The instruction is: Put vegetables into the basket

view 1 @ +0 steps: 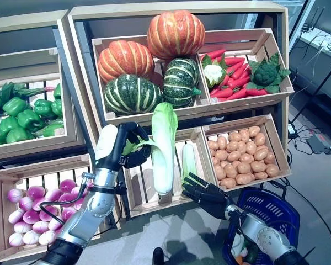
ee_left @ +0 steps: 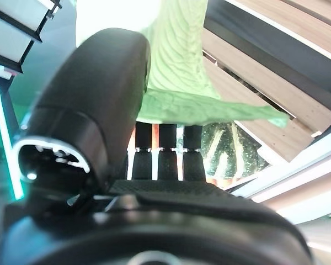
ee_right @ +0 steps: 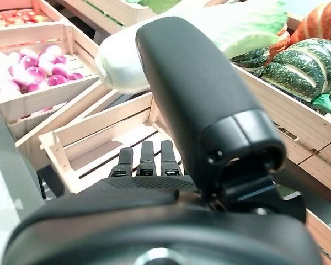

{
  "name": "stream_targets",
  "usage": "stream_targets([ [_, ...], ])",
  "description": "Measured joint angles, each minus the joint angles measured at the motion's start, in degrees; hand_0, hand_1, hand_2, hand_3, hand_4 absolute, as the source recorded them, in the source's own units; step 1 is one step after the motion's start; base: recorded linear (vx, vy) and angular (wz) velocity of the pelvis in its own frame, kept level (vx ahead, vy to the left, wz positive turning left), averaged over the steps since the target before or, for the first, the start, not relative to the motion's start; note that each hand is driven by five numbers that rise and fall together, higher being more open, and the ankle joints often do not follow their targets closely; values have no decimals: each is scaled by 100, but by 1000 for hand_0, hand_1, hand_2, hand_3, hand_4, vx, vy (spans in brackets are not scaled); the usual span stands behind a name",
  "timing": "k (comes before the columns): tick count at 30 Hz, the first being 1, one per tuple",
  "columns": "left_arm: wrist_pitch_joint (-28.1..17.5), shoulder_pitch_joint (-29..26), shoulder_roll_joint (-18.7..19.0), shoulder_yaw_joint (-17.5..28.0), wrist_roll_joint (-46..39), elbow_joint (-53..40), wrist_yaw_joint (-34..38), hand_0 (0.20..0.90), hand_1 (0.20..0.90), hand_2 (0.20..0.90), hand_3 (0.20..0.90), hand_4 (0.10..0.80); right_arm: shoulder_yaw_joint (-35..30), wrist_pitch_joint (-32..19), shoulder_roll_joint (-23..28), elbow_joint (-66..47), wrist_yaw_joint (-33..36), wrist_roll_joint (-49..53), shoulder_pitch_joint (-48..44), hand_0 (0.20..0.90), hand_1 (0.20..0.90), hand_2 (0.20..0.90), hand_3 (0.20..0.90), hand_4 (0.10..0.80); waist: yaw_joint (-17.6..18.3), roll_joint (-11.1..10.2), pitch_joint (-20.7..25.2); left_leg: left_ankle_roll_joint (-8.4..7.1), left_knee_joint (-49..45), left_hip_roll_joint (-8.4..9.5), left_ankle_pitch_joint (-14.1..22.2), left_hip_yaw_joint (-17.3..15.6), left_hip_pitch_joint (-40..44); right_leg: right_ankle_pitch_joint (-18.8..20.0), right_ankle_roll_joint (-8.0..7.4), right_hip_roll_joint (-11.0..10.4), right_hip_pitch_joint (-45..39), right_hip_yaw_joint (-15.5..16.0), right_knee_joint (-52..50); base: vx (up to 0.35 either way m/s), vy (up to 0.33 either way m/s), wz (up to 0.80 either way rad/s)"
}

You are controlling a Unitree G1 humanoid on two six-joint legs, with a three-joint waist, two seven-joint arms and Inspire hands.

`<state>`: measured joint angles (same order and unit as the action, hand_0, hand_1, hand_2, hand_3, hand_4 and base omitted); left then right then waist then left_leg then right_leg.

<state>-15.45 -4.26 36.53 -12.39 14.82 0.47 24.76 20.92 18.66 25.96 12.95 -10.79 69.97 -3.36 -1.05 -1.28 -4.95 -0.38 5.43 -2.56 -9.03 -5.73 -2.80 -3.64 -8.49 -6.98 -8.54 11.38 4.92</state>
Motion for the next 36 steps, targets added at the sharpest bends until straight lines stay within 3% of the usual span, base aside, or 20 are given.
stream_targets([
  [18,-9,-127,-38,-90,-446,-87,-418,300,300,300,300,400,401,133,-11,286,-167,-256,-693,900,900,900,900,800,-60,-82,52,-5,-24,10,-7,65,27,-1,3,7,-67,30,14,1,1,0],
  [25,-8,-127,-169,-174,-570,-93,-523,300,300,300,300,400,534,134,-121,268,-673,-242,-776,900,900,900,900,800,-68,-81,52,-6,1,12,-7,70,26,-3,5,7,-69,30,15,0,0,0],
  [36,-9,-132,-230,-317,-674,-98,-621,300,300,300,300,400,703,136,-186,4,-832,-201,-869,900,900,900,900,800,-71,-67,51,-11,7,13,-1,70,25,-7,10,4,-67,25,15,0,0,0],
])
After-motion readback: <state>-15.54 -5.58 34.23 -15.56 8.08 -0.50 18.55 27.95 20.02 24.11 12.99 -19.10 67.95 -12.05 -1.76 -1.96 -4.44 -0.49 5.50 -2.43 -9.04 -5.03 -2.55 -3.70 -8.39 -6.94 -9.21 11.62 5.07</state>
